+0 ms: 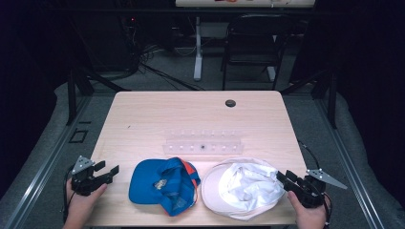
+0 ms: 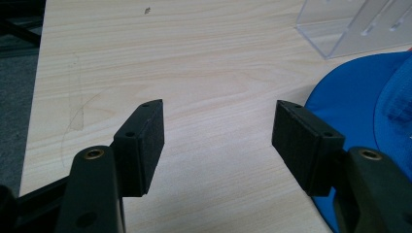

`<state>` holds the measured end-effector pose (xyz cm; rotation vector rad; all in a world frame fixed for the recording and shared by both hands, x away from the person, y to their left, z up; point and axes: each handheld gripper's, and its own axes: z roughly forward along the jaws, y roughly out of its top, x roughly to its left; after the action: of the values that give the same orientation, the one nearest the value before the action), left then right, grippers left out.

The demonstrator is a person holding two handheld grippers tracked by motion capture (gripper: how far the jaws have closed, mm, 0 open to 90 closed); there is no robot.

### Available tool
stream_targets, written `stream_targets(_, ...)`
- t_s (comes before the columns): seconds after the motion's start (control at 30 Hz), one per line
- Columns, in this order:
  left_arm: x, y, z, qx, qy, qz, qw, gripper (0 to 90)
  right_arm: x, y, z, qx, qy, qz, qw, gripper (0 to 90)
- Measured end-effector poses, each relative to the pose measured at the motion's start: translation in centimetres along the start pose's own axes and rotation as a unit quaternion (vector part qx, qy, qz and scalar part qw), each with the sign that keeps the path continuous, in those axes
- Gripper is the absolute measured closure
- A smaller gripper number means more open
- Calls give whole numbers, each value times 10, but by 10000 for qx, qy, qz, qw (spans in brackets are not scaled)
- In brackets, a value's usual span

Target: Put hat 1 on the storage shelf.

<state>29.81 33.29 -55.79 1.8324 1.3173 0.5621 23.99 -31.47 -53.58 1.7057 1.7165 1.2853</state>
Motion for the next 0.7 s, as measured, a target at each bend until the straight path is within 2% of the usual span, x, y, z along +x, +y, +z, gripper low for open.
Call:
stream_targets(0.07,0,0,2,114,-56,-23,9999,381,1,0,0,17,21,-11,10000,571)
stream_targets(0.13,-2,1,3,118,-69,15,9999,390,1,0,0,38,13,-27,10000,570)
stream_targets(0.27,-7,5,2,9,2,153,9999,402,0,-2,-2,59,-2,-23,10000,568)
stream_targets(0.53,-10,9,3,-76,-7,198,9998,432,0,-1,-11,46,-32,26,10000,560)
stream_targets(0.63,-12,9,5,-48,-17,222,9997,451,5,8,-15,159,13,-67,9999,558)
stream_targets(0.7,-13,10,6,-24,-17,238,9997,453,7,13,-15,377,29,-107,9992,553)
